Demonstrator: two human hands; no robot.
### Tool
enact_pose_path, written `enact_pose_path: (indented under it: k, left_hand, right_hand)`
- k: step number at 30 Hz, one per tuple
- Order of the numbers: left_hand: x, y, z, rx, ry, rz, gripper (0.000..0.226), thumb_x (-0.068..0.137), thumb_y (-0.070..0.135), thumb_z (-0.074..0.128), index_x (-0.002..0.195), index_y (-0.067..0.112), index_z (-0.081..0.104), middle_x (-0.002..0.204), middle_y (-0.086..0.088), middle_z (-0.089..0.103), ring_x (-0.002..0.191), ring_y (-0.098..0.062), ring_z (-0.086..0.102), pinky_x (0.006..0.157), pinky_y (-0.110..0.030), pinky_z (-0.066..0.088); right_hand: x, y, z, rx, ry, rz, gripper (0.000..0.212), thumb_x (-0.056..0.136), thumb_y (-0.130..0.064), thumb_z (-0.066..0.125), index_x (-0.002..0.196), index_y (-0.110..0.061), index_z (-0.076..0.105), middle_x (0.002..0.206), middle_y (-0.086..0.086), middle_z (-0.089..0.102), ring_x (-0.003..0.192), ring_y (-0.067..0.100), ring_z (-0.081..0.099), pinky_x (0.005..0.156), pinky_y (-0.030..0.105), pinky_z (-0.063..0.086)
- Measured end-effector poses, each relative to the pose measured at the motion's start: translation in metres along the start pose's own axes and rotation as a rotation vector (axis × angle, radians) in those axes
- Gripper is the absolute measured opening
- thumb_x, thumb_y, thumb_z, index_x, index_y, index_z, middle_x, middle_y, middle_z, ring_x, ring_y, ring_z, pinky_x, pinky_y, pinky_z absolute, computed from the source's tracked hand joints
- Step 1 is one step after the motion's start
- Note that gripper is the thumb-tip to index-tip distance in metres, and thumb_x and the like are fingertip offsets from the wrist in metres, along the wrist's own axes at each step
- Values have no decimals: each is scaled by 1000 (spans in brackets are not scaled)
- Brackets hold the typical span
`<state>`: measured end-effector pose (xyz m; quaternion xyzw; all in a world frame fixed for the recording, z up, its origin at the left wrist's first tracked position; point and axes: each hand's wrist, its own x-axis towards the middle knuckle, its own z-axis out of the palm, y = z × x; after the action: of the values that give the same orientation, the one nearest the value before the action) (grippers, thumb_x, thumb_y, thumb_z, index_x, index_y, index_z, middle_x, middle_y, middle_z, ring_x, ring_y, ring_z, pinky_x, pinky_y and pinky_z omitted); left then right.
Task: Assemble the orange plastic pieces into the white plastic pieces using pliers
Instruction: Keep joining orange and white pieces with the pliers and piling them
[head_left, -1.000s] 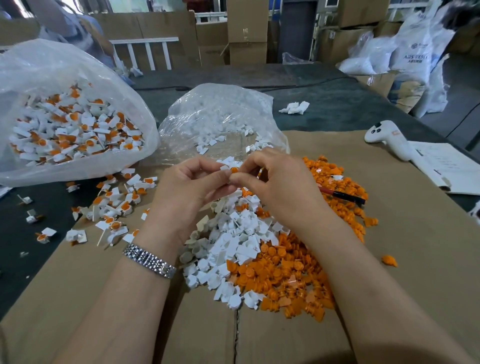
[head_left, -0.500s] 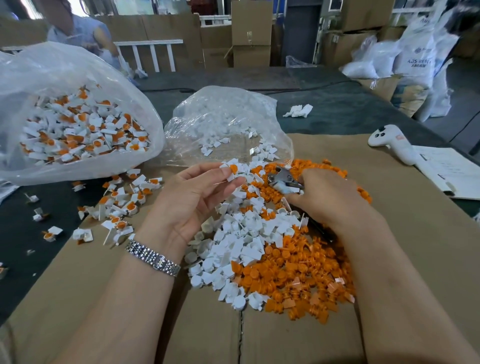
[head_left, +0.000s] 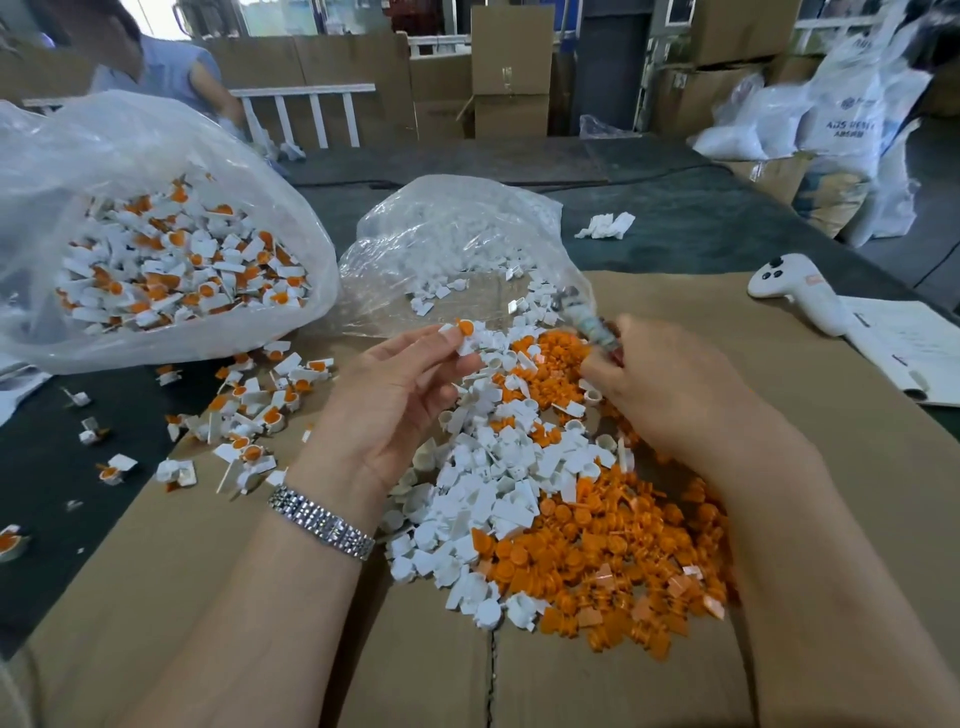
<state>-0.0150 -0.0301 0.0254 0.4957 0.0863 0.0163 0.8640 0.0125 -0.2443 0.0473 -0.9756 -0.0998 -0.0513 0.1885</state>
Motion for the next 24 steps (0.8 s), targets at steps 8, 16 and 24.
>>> enact_pose_path:
  k: [8, 16, 24]
  left_hand:
    - [0, -2, 3, 55, -63, 82, 11, 74, 17, 82, 85, 14, 81, 80, -1, 74, 70, -10, 71, 49, -15, 47]
    - [0, -6, 7, 116, -23, 131, 11, 83, 11, 78, 93, 9, 74, 86, -4, 76, 71, -13, 72, 51, -16, 48]
    - [0, -7, 5, 202, -22, 151, 8, 87, 7, 76, 95, 4, 74, 80, -7, 75, 69, -13, 72, 51, -16, 49]
  right_hand:
    - [-15, -22, -8, 177, -186, -224, 42, 103, -45, 47, 70, -20, 48, 64, -1, 52, 54, 12, 47, 53, 31, 36]
    - [-17, -27, -8, 144, -202, -237, 40, 103, -47, 44, 74, -20, 47, 69, 1, 54, 59, 14, 48, 55, 32, 36]
    - [-10, -28, -1, 162, -203, -236, 31, 102, -49, 45, 97, -20, 56, 82, -2, 57, 69, 10, 51, 57, 26, 35]
